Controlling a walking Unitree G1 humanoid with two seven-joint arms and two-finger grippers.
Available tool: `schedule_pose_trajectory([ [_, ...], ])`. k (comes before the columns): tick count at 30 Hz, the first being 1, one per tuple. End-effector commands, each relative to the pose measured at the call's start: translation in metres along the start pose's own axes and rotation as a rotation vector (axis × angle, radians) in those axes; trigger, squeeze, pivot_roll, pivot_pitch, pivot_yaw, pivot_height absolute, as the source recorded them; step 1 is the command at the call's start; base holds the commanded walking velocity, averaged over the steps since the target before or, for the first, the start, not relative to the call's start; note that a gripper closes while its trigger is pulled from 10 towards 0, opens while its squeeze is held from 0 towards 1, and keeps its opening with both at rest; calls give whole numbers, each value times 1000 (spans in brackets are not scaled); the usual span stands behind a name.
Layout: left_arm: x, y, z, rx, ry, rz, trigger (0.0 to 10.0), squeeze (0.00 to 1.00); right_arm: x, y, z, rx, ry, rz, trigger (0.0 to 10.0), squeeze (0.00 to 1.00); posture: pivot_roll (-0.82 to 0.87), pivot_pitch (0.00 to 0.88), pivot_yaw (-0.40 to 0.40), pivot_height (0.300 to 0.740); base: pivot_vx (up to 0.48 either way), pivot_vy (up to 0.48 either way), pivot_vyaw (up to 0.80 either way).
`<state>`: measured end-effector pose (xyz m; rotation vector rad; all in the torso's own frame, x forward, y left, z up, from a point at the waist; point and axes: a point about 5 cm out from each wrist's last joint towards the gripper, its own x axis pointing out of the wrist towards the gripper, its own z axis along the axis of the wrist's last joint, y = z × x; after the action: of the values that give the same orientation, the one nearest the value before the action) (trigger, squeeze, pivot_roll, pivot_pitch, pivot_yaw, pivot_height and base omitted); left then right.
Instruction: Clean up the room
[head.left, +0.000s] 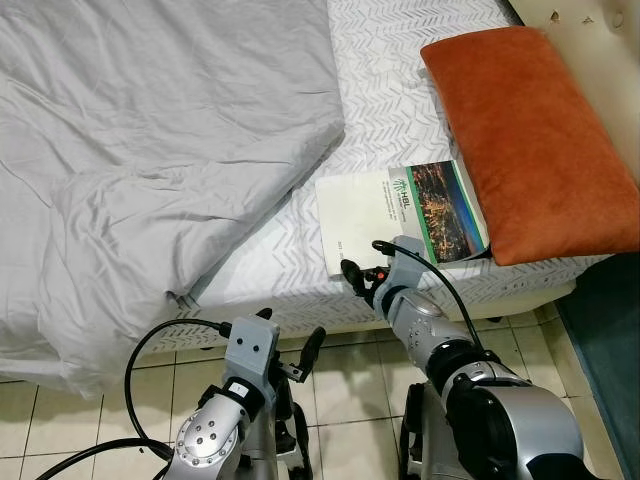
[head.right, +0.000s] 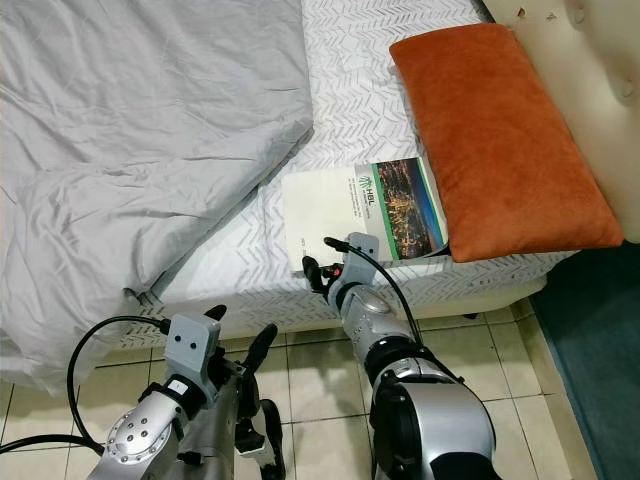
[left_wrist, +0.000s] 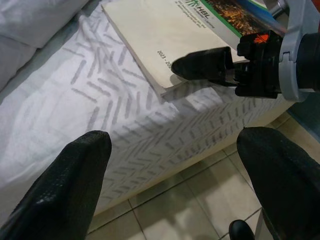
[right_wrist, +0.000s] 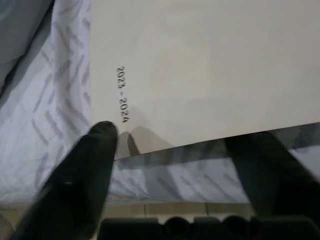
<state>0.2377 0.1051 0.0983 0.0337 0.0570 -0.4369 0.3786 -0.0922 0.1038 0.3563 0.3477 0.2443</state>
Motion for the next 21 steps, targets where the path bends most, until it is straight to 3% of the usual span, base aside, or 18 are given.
schedule_pose_trajectory([
  [1,-6,0,-10,-4,41,2,10000,0,1,4,-4,23,13,3,10000,1000,161,381,57,635,0,0,0],
  [11,-5,-1,-13,-5,48,1,10000,0,0,2,-8,-12,39,-19,10000,1000,151,368,42,635,0,0,0],
  [13,-6,-2,-14,-6,52,-2,10000,0,-1,-3,-13,45,67,-42,10000,1000,139,352,35,635,0,0,0],
  [21,-1,-1,-16,2,48,-12,10000,0,-2,-1,-17,70,44,-32,10000,1000,106,286,8,635,0,0,0],
])
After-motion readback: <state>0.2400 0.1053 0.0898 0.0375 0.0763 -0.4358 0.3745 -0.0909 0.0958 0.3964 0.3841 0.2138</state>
